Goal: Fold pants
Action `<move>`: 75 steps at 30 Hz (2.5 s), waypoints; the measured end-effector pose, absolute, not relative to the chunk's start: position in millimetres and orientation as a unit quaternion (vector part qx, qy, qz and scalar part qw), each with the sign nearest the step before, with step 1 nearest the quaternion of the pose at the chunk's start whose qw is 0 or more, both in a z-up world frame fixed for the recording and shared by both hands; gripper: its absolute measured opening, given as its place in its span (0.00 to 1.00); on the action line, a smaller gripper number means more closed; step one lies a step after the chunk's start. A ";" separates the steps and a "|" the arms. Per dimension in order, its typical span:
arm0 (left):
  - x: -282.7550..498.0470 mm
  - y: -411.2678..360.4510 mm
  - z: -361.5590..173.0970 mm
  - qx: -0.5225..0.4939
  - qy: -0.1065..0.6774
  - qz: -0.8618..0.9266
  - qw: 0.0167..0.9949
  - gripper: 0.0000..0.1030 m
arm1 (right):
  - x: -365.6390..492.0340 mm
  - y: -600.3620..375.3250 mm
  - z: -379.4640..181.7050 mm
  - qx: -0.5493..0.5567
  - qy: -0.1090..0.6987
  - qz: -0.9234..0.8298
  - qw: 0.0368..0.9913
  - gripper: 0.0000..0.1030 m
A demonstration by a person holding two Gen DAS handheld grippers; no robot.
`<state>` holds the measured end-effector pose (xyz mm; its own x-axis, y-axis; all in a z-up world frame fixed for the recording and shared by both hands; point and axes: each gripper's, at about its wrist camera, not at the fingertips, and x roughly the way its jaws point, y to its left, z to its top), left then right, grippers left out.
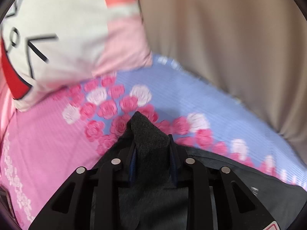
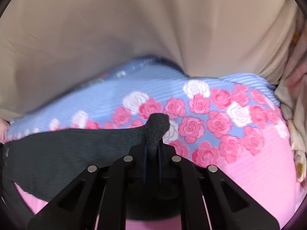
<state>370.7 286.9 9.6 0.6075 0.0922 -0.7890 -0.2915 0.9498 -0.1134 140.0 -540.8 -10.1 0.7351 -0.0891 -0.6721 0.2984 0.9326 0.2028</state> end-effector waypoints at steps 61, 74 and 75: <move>122.6 362.7 17.4 -0.296 0.488 -0.009 0.821 0.02 | -151.0 -543.4 -44.1 0.373 0.301 -0.091 0.873 0.07; 111.2 360.5 6.1 -0.287 0.483 0.006 0.827 0.03 | -45.8 -471.8 -30.0 0.355 0.344 -0.069 0.866 0.57; 111.5 360.4 5.4 -0.288 0.484 0.006 0.827 0.03 | -42.5 -470.5 -32.0 0.344 0.349 -0.086 0.868 0.48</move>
